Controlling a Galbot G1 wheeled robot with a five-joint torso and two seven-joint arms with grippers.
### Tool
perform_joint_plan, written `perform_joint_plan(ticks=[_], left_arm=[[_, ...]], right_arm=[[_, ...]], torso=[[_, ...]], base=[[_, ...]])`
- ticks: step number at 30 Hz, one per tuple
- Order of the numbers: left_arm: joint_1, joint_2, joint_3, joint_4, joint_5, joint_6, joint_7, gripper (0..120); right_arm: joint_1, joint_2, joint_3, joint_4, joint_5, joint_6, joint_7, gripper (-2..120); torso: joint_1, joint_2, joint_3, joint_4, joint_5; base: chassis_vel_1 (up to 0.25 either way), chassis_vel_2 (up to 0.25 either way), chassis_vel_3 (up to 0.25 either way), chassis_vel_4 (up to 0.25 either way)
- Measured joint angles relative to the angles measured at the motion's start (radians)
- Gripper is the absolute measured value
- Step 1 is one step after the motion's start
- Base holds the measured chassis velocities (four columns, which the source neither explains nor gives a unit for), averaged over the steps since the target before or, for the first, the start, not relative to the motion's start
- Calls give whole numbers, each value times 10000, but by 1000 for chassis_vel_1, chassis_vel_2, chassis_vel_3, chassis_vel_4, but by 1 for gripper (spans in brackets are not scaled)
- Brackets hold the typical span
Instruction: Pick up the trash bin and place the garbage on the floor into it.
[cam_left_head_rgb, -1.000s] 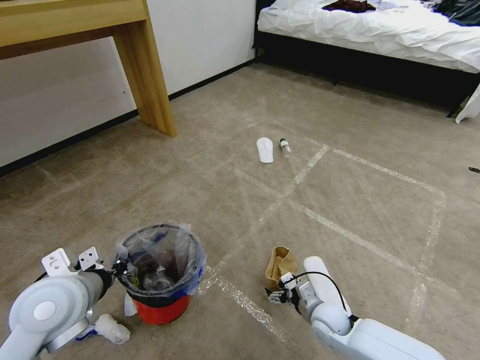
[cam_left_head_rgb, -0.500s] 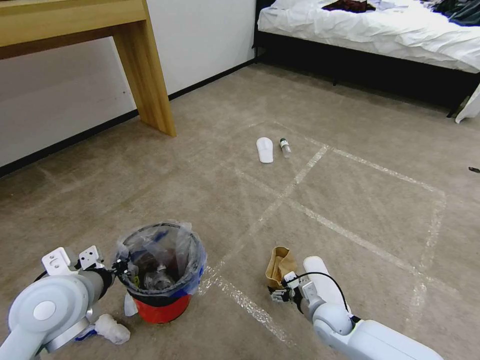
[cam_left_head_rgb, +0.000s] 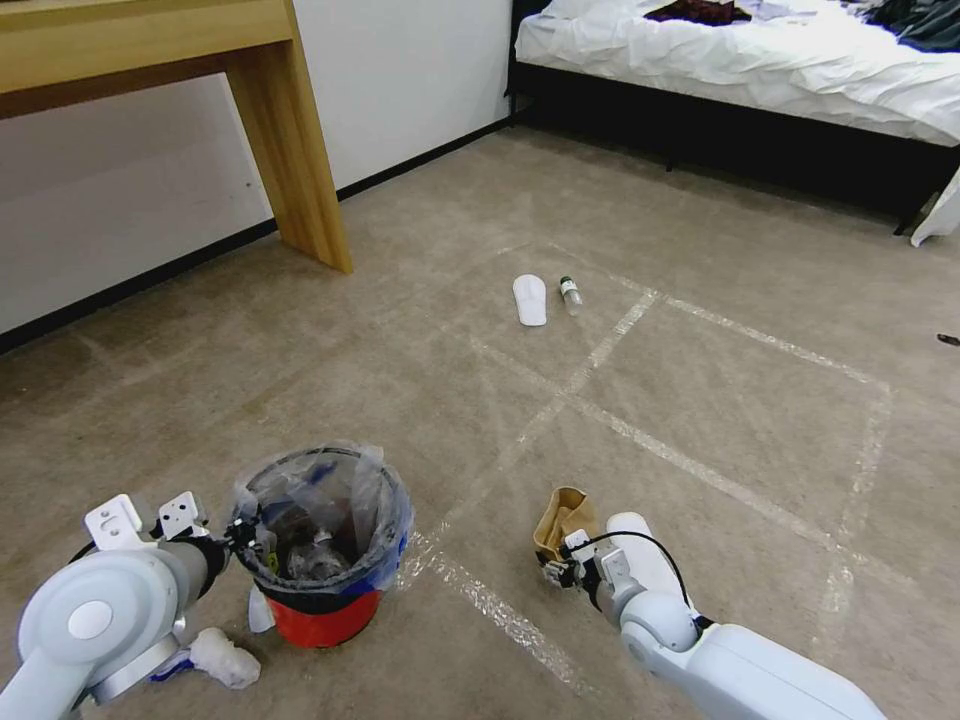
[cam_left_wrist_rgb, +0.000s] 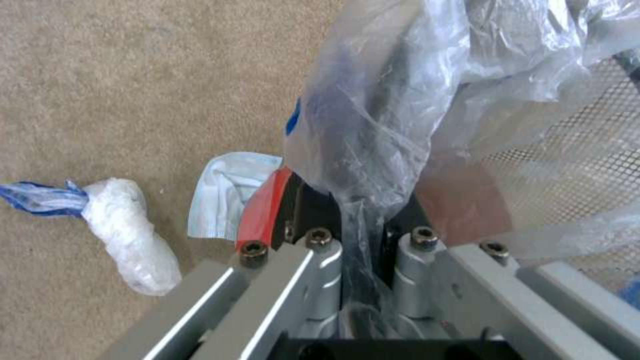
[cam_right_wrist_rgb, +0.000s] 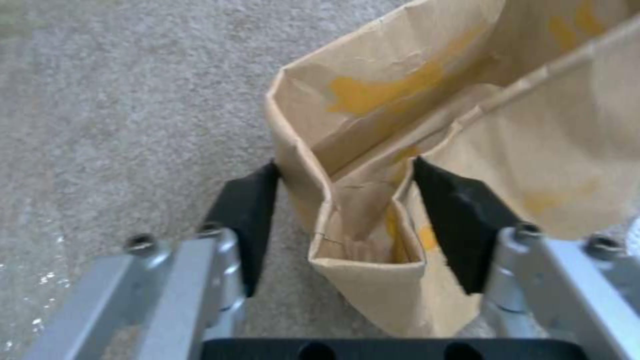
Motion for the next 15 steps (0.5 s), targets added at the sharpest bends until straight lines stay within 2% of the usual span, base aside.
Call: perform_joint_plan(ticks=[2,3,8,9,11,15], left_arm=[[-31,25,19,41,-12,-1,0,4],[-31,25,19,41,-12,-1,0,4],[-34,31,20,51,-19,-1,4,4],[-34,31,20,51,-19,-1,4,4],[-42,32,20,50,-20,-2,9,4],[-32,28,16,51,-20,-1,26,4]], right_arm=[[-2,38,-18,-35,-40,29,-27,37],[-2,38,-18,-35,-40,29,-27,37],[-18,65,-18,-9,-48,82,-30,17],[-18,65,-18,-9,-48,82,-30,17],[20,100,-18,31,-38,84,-16,6],[95,116,-19,82,10,82,-2,0]], torso=[[0,0,0,0,0],[0,0,0,0,0],[0,0,0,0,-1],[0,0,0,0,-1],[0,0,0,0,0],[0,0,0,0,0]], base=[[0,0,0,0],[0,0,0,0],[0,0,0,0],[0,0,0,0],[0,0,0,0],[0,0,0,0]])
